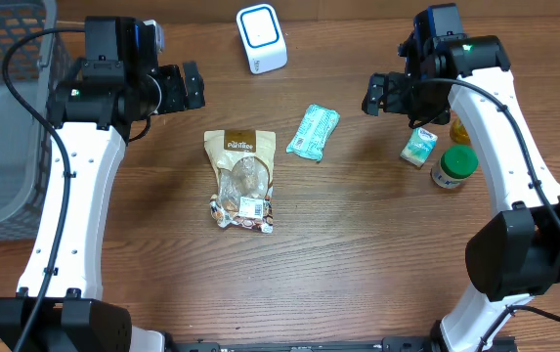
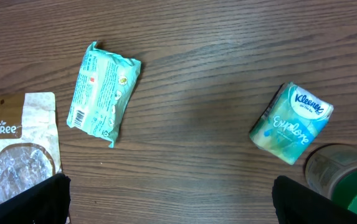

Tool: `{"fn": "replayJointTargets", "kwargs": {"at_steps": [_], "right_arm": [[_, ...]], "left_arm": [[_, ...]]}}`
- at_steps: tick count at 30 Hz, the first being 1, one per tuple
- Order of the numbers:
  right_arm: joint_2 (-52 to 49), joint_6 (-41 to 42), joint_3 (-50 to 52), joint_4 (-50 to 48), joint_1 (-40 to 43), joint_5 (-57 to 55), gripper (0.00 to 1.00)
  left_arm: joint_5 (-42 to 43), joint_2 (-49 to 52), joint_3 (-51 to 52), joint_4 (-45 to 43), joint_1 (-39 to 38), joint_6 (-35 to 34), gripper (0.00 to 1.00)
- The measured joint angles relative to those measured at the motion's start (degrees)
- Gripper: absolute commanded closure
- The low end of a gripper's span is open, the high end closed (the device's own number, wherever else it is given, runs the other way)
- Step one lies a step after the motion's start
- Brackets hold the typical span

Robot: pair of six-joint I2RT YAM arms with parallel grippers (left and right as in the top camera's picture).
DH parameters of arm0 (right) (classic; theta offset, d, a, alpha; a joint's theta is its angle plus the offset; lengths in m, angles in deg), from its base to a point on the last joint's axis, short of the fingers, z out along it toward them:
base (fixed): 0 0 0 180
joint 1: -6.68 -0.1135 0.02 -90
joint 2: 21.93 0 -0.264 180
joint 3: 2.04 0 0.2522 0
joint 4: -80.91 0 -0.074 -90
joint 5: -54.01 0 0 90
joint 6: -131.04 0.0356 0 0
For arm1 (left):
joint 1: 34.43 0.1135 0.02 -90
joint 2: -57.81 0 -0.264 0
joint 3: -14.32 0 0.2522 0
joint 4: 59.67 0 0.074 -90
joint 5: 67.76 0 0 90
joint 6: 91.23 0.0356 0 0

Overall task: Scan the item barcode
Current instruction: 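Release the pack and raise the right gripper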

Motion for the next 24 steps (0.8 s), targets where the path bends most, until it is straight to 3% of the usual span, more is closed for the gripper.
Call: {"fn": "replayJointTargets", "kwargs": {"at_steps": [15, 24], "right_arm": [[0.00, 0.00, 0.00, -0.09, 0.00, 0.04, 0.00], [0.00, 0.02, 0.00, -7.54, 0.00, 4.83, 0.00]], "left_arm": [[0.00, 0.00, 0.00, 0.00, 0.00, 0.00, 0.01], [0.00, 0.00, 0.00, 0.00, 0.00, 0.00, 0.00]]}}
